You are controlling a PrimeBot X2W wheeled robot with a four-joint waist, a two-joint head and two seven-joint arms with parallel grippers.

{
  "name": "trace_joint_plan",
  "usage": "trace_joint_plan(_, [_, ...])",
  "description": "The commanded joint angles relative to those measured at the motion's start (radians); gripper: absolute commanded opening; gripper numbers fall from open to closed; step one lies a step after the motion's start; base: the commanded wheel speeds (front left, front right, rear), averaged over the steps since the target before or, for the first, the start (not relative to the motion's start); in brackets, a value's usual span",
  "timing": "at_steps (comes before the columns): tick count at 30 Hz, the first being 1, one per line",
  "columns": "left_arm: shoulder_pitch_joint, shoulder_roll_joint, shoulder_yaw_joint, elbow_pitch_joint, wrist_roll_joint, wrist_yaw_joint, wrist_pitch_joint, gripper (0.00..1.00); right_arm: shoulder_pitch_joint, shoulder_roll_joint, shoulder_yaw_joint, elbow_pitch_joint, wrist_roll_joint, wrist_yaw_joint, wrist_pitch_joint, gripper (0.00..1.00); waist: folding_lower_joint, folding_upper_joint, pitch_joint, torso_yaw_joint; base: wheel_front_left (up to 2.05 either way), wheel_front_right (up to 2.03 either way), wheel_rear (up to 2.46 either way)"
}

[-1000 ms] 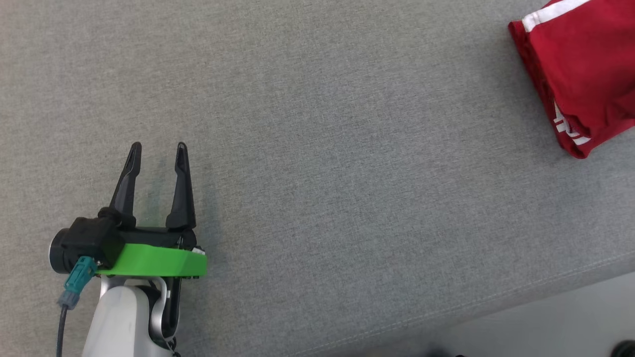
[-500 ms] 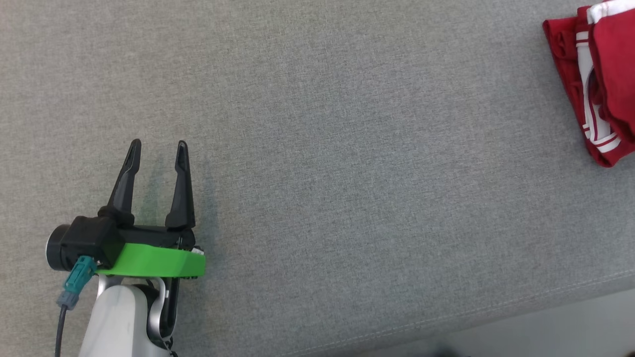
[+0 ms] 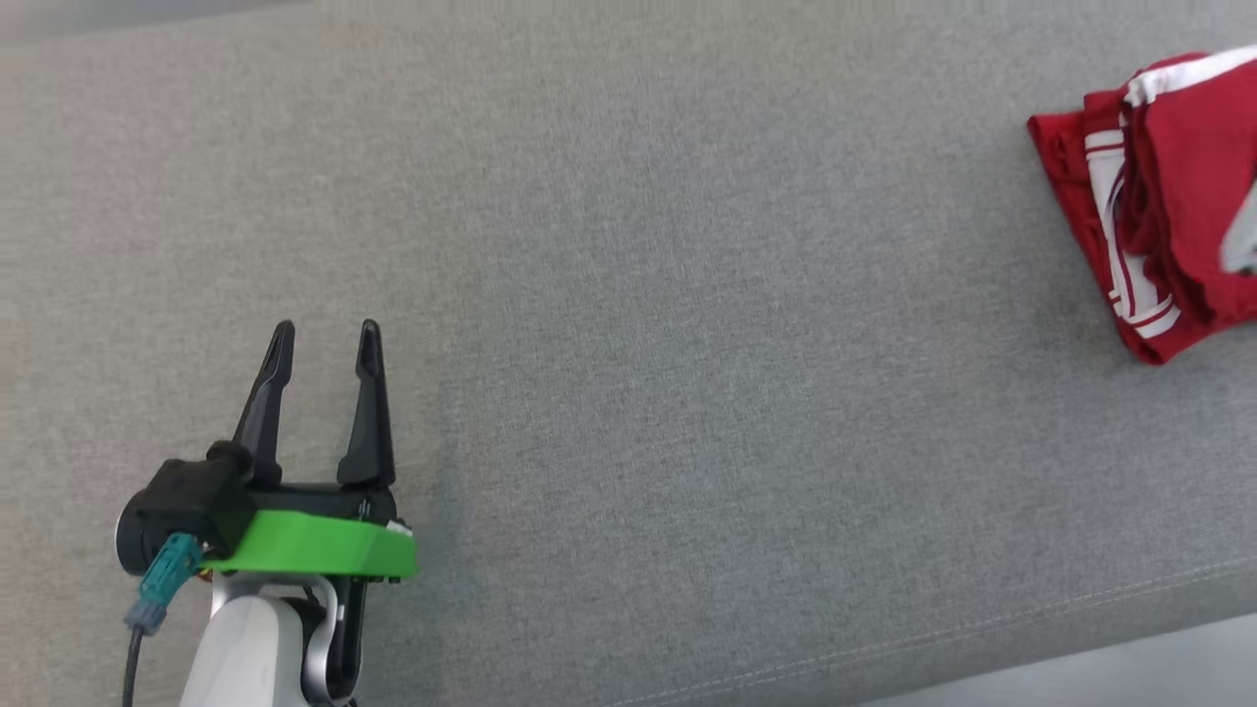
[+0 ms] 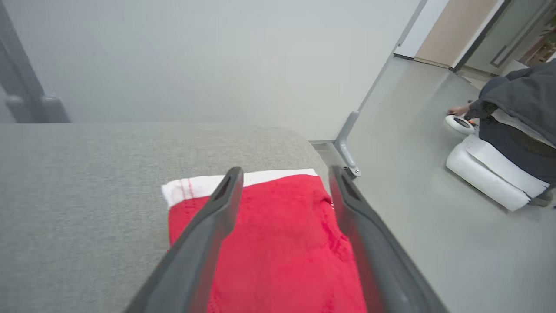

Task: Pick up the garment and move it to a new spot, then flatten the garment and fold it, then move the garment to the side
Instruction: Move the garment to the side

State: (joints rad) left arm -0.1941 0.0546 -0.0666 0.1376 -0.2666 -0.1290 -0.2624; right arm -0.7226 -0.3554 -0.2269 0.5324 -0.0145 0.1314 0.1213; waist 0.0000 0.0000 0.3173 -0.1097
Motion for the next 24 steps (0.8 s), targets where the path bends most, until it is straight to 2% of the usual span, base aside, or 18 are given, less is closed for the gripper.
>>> trace_joint_plan(1, [0.020, 0.000, 0.011, 0.002, -0.017, 0.000, -0.003, 1.00, 0.055, 0.015, 0.018, -0.040, 0.024, -0.001, -0.024, 1.00, 0.0000, 0.0000, -0.079, 0.012, 0.00, 0.00, 0.00])
trace_joint_plan(6, [0.053, -0.003, 0.034, 0.009, -0.042, 0.010, -0.003, 1.00, 0.237, 0.056, 0.124, -0.233, 0.131, -0.001, -0.152, 1.00, 0.0000, 0.0000, -0.148, 0.034, 0.00, 0.00, 0.00])
trace_joint_plan(10, [0.071, -0.002, 0.044, 0.014, -0.054, 0.019, -0.003, 1.00, 0.360, 0.104, 0.168, -0.314, 0.175, -0.001, -0.233, 1.00, 0.0000, 0.0000, -0.182, 0.058, 0.00, 0.00, 0.00])
trace_joint_plan(20, [0.111, -0.003, 0.050, 0.049, -0.002, 0.009, -0.003, 1.00, 0.547, 0.238, 0.176, -0.321, 0.162, -0.001, -0.308, 1.00, 0.0000, 0.0000, -0.230, 0.108, 0.00, 0.00, 0.00])
trace_joint_plan(24, [0.133, -0.003, 0.046, 0.060, 0.000, 0.006, -0.003, 1.00, 0.567, 0.257, 0.186, -0.294, 0.143, -0.001, -0.309, 1.00, 0.0000, 0.0000, -0.240, 0.110, 0.00, 0.00, 0.00])
